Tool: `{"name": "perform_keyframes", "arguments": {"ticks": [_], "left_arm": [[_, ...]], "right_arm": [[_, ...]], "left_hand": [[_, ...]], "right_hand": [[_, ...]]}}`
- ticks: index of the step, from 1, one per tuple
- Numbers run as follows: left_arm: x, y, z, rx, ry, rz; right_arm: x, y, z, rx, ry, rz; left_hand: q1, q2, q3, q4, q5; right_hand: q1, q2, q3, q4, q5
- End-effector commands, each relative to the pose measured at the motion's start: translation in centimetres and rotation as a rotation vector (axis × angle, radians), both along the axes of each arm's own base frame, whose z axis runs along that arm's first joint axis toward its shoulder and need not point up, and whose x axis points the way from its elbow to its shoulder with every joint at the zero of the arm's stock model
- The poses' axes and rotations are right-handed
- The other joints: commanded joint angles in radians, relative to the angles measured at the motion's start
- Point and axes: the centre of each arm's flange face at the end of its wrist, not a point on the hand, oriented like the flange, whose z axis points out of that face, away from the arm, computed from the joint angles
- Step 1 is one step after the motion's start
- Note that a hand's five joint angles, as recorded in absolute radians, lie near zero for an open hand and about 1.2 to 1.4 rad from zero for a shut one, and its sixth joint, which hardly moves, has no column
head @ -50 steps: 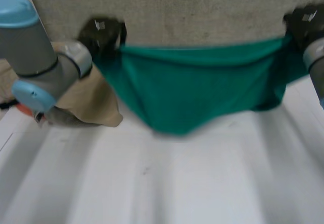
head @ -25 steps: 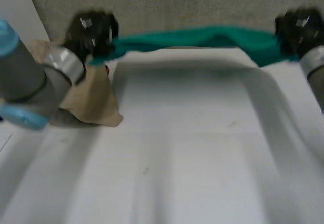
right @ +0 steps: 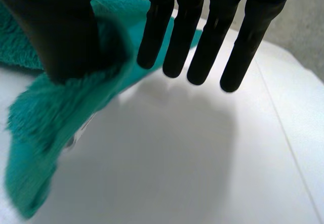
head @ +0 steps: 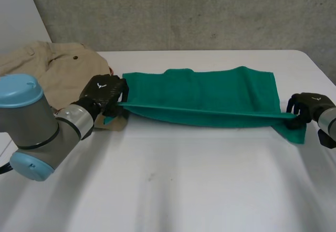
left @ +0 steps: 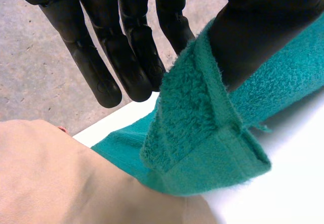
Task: Fold the laundry.
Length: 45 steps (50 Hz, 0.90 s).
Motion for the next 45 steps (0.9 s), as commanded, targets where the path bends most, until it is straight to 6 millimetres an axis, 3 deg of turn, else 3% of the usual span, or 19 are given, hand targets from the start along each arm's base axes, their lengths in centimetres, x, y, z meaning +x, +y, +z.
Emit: {"name": "perform_keyframes", "arguments": {"ticks": [1, 5, 11, 15, 16, 20, 23, 26, 35, 45], "left_arm": [[0.2, 0.6, 0.2, 0.036, 0.000, -0.015], [0.6, 1.6, 0.4, 0.089, -0.018, -0.022], [1.5, 5.1, 1.6, 0.212, -0.084, -0.057], [2.2, 8.2, 1.9, 0.293, -0.193, -0.098], [2.4, 9.0, 1.9, 0.315, -0.228, -0.113], [3.0, 13.2, 1.1, 0.464, -0.432, -0.223], [3.1, 14.8, 0.8, 0.532, -0.531, -0.291], [2.8, 13.9, 0.4, 0.500, -0.546, -0.281], [0.0, 6.5, -0.2, 0.266, -0.445, -0.121], [-3.5, 0.2, -0.7, 0.065, -0.328, -0.083]], "right_arm": [[-1.0, 0.1, 0.3, 0.041, -0.056, -0.013], [-1.6, 0.8, 1.9, 0.043, -0.074, -0.004], [-2.0, 3.5, 5.4, 0.067, 0.053, 0.065], [-2.8, 6.6, 6.5, 0.143, 0.273, 0.160], [-3.1, 8.2, 6.6, 0.197, 0.380, 0.217], [-4.0, 12.3, 6.0, 0.357, 0.653, 0.387], [-4.0, 13.3, 5.3, 0.372, 0.784, 0.457], [-3.4, 12.4, 5.0, 0.296, 0.799, 0.435], [-1.5, 6.4, 3.9, 0.030, 0.770, 0.288], [0.3, 1.4, 3.5, -0.211, 0.706, 0.195]], "left_hand": [[0.219, 0.197, 0.202, 0.194, 0.237], [0.219, 0.197, 0.202, 0.194, 0.237], [0.219, 0.197, 0.202, 0.194, 0.237], [0.219, 0.197, 0.202, 0.194, 0.237], [0.219, 0.197, 0.202, 0.194, 0.237], [0.219, 0.197, 0.202, 0.194, 0.237], [0.219, 0.197, 0.202, 0.194, 0.237], [0.219, 0.197, 0.202, 0.194, 0.237], [0.219, 0.197, 0.202, 0.194, 0.237], [0.219, 0.197, 0.202, 0.194, 0.237]], "right_hand": [[0.558, 0.556, 0.558, 0.560, 0.564], [0.558, 0.556, 0.558, 0.560, 0.564], [0.558, 0.556, 0.558, 0.560, 0.564], [0.558, 0.556, 0.558, 0.560, 0.564], [0.558, 0.556, 0.558, 0.560, 0.564], [0.558, 0.556, 0.558, 0.560, 0.564], [0.558, 0.556, 0.558, 0.560, 0.564], [0.558, 0.556, 0.558, 0.560, 0.564], [0.558, 0.556, 0.558, 0.560, 0.564], [0.558, 0.556, 0.558, 0.560, 0.564]]}}
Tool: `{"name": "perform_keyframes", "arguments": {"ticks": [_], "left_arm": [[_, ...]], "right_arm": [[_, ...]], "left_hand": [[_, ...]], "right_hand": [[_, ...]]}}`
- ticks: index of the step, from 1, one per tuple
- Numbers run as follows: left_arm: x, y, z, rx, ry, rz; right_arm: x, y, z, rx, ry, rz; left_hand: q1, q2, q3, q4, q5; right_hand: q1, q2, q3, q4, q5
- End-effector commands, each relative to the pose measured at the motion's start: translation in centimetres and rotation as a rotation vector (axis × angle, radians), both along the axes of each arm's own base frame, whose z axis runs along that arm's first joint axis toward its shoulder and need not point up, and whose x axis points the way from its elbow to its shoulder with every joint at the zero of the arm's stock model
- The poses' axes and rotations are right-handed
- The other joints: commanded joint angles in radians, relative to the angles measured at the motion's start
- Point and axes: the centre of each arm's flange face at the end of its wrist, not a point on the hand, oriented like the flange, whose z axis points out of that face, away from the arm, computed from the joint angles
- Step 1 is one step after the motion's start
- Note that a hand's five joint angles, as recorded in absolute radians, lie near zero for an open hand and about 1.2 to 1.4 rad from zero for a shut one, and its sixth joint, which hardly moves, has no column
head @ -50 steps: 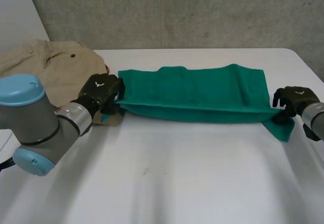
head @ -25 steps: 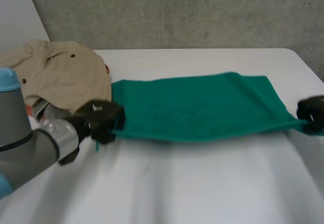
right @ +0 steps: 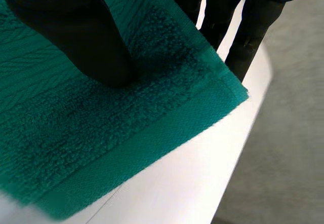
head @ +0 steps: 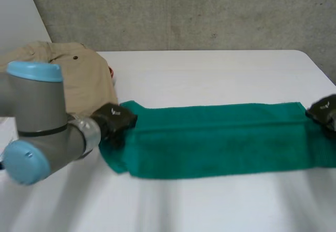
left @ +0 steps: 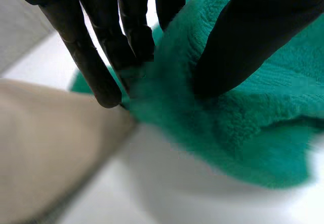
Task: Fold the laundry.
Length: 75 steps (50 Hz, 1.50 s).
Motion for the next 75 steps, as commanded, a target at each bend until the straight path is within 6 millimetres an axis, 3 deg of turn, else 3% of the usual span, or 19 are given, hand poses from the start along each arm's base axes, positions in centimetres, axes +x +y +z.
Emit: {"name": "perform_keyframes", "arguments": {"ticks": [1, 11, 15, 20, 22, 24, 25, 28, 29, 32, 35, 38, 45, 56, 63, 64, 70, 73, 75], "left_arm": [[-2.5, -4.6, -0.4, -0.147, 0.076, 0.002], [-4.2, -9.1, -2.5, -0.235, 0.066, 0.009], [-4.7, -9.7, -3.1, -0.246, 0.055, 0.004], [-4.7, -10.3, -1.5, -0.293, 0.074, 0.021], [-4.9, -11.3, 1.3, -0.401, 0.119, 0.026], [-4.8, -12.9, 5.6, -0.564, 0.197, 0.045], [-4.4, -13.6, 9.0, -0.678, 0.250, 0.057], [-3.4, -13.9, 14.2, -0.824, 0.343, 0.083], [-2.8, -13.6, 17.1, -0.884, 0.410, 0.095], [-1.7, -12.7, 20.5, -0.906, 0.542, 0.095], [-0.7, -12.5, 21.2, -0.873, 0.598, 0.099], [-0.2, -12.4, 20.5, -0.815, 0.605, 0.085], [-1.1, -11.0, 16.2, -0.666, 0.554, 0.035], [-0.8, -6.9, 7.2, -0.393, 0.356, 0.022], [0.8, -0.5, 3.2, -0.150, 0.181, 0.000], [1.2, 1.5, 2.8, -0.085, 0.140, -0.014], [2.6, 9.2, 2.4, 0.094, -0.009, -0.102], [3.0, 11.8, 1.8, 0.173, -0.080, -0.141], [3.1, 12.4, 1.5, 0.200, -0.110, -0.154]], "right_arm": [[1.2, -3.7, -0.4, -0.188, -0.055, 0.013], [2.3, -7.7, -2.6, -0.333, -0.064, 0.016], [2.8, -8.3, -3.2, -0.342, -0.073, 0.012], [3.3, -8.5, -1.2, -0.397, -0.102, 0.015], [3.9, -9.4, 2.2, -0.517, -0.144, 0.024], [4.3, -10.4, 7.0, -0.694, -0.209, 0.019], [4.2, -10.7, 10.6, -0.815, -0.262, -0.001], [3.8, -10.4, 15.8, -0.990, -0.357, -0.033], [3.5, -9.9, 18.6, -1.078, -0.418, -0.041], [3.4, -9.0, 21.3, -1.134, -0.489, -0.013], [3.6, -8.6, 21.2, -1.103, -0.480, 0.008], [3.9, -8.4, 20.0, -1.026, -0.468, 0.015], [3.5, -8.0, 16.1, -0.866, -0.445, -0.007], [1.7, -5.8, 8.9, -0.557, -0.378, -0.009], [-1.1, -2.1, 5.5, -0.256, -0.255, -0.053], [-2.1, -1.1, 5.4, -0.202, -0.217, -0.071], [-5.2, 3.7, 5.1, 0.086, -0.068, -0.126], [-5.7, 5.7, 4.8, 0.220, 0.000, -0.093], [-5.7, 5.8, 4.7, 0.225, 0.035, -0.057]], "left_hand": [[0.219, 0.197, 0.202, 0.194, 0.225], [0.219, 0.197, 0.202, 0.194, 0.225], [0.219, 0.197, 0.202, 0.194, 0.225], [0.219, 0.197, 0.202, 0.194, 0.225], [0.219, 0.197, 0.202, 0.194, 0.225], [0.219, 0.197, 0.202, 0.194, 0.225], [0.219, 0.197, 0.202, 0.194, 0.225], [0.219, 0.197, 0.202, 0.194, 0.225], [0.219, 0.197, 0.202, 0.194, 0.225], [0.219, 0.197, 0.202, 0.194, 0.225], [0.219, 0.197, 0.202, 0.194, 0.225], [0.219, 0.197, 0.202, 0.194, 0.225], [0.219, 0.197, 0.202, 0.194, 0.225], [0.219, 0.197, 0.202, 0.194, 0.225], [0.219, 0.197, 0.202, 0.194, 0.225], [0.219, 0.197, 0.202, 0.194, 0.225], [0.219, 0.197, 0.202, 0.194, 0.225], [0.219, 0.197, 0.202, 0.194, 0.225], [0.219, 0.197, 0.202, 0.194, 0.225]], "right_hand": [[0.257, 0.212, 0.207, 0.198, 0.220], [0.257, 0.212, 0.207, 0.198, 0.220], [0.257, 0.212, 0.207, 0.198, 0.220], [0.257, 0.212, 0.207, 0.198, 0.220], [0.257, 0.212, 0.207, 0.198, 0.220], [0.257, 0.212, 0.207, 0.198, 0.220], [0.257, 0.212, 0.207, 0.198, 0.220], [0.257, 0.212, 0.207, 0.198, 0.220], [0.257, 0.212, 0.207, 0.198, 0.220], [0.257, 0.212, 0.207, 0.198, 0.220], [0.257, 0.212, 0.207, 0.198, 0.220], [0.257, 0.212, 0.207, 0.198, 0.220], [0.257, 0.212, 0.207, 0.198, 0.220], [0.257, 0.212, 0.207, 0.198, 0.220], [0.257, 0.212, 0.207, 0.198, 0.220], [0.257, 0.212, 0.207, 0.198, 0.220], [0.257, 0.212, 0.207, 0.198, 0.220], [0.257, 0.212, 0.207, 0.198, 0.220], [0.257, 0.212, 0.207, 0.198, 0.220]]}}
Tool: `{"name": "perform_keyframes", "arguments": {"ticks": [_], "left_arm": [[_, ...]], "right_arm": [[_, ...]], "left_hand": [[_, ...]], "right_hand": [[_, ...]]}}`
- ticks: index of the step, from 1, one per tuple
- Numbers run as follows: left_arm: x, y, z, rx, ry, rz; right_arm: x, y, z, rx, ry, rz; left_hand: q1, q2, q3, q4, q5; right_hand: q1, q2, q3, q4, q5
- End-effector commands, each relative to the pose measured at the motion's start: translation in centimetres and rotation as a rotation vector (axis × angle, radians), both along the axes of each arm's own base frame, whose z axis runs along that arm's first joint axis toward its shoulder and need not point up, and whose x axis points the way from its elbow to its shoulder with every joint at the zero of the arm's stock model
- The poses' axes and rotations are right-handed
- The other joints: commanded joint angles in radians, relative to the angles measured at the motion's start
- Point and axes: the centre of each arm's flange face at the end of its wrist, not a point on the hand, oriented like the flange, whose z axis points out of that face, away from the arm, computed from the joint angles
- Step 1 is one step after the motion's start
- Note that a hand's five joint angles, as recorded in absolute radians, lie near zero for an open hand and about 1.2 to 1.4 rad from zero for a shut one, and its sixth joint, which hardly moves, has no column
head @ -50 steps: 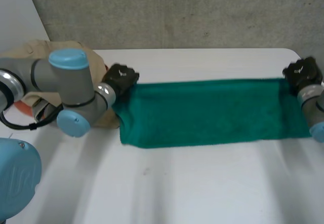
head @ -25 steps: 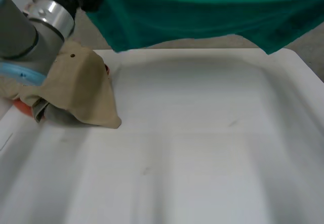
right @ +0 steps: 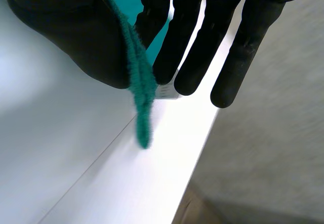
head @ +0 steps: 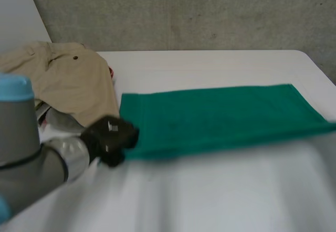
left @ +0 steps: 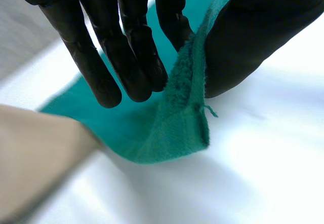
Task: Fold the laundry.
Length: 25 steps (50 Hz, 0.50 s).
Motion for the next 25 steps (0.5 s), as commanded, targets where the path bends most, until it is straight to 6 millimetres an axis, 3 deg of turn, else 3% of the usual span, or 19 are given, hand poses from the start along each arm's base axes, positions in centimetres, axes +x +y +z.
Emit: {"name": "perform_keyframes", "arguments": {"ticks": [1, 3, 9, 19, 25], "left_arm": [[0.8, 4.8, -0.9, 0.136, -0.141, -0.080], [0.5, 3.8, -1.3, 0.127, -0.160, -0.068], [-1.8, -2.1, -2.3, 0.008, -0.125, -0.007], [-6.5, -10.7, -1.8, -0.252, 0.015, 0.042], [-8.2, -14.6, -3.0, -0.328, 0.042, 0.063]], "right_arm": [[-1.0, 3.1, -0.5, 0.201, 0.123, 0.081], [-0.4, 2.3, -1.1, 0.165, 0.114, 0.105], [0.7, -1.9, -3.7, 0.022, 0.080, 0.058], [2.4, -8.3, -5.1, -0.268, 0.038, 0.023], [4.1, -11.3, -6.1, -0.396, 0.014, 0.040]], "left_hand": [[0.219, 0.195, 0.202, 0.194, 0.214], [0.219, 0.195, 0.202, 0.194, 0.214], [0.219, 0.195, 0.202, 0.194, 0.214], [0.219, 0.195, 0.202, 0.194, 0.214], [0.219, 0.195, 0.202, 0.194, 0.214]], "right_hand": [[0.257, 0.212, 0.203, 0.195, 0.202], [0.257, 0.212, 0.203, 0.195, 0.202], [0.257, 0.212, 0.203, 0.195, 0.202], [0.257, 0.212, 0.203, 0.195, 0.202], [0.257, 0.212, 0.203, 0.195, 0.202]]}}
